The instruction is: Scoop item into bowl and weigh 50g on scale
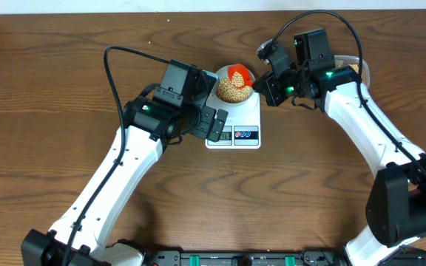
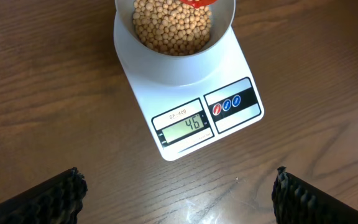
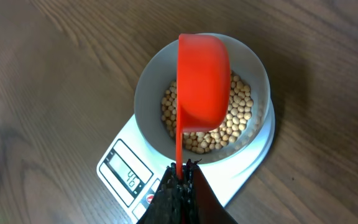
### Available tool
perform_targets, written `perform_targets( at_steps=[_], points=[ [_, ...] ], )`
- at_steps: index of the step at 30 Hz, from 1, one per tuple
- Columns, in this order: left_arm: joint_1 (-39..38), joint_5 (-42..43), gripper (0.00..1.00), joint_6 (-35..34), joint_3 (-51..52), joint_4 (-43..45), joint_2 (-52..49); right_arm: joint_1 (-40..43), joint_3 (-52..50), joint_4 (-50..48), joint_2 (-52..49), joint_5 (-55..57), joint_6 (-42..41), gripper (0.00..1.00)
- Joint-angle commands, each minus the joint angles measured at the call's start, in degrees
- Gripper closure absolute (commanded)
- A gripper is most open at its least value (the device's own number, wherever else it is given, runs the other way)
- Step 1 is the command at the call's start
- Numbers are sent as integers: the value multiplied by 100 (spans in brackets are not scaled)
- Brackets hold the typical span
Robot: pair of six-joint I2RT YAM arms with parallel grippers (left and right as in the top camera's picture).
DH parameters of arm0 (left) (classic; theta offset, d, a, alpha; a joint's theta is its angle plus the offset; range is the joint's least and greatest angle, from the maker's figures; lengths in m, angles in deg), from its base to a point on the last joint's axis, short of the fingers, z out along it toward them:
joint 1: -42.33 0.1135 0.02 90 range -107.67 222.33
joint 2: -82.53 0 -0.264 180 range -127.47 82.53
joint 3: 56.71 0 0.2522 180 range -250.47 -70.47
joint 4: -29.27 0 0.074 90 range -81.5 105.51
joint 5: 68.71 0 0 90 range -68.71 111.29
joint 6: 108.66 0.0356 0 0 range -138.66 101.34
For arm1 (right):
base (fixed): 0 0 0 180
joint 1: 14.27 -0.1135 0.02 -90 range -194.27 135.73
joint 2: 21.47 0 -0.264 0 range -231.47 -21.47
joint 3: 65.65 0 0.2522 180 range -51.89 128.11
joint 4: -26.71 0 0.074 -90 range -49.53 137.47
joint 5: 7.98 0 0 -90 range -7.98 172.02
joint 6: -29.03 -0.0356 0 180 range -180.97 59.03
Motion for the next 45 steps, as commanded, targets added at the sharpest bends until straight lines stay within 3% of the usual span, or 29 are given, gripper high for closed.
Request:
perform_targets(
  at_steps=[1, 45],
  points=[
    [24, -76, 2, -2, 57, 2, 22, -44, 92, -11, 146, -92, 358, 99],
    [24, -76, 2, -2, 55, 2, 22, -44, 92, -4, 146, -76, 507, 99]
  ],
)
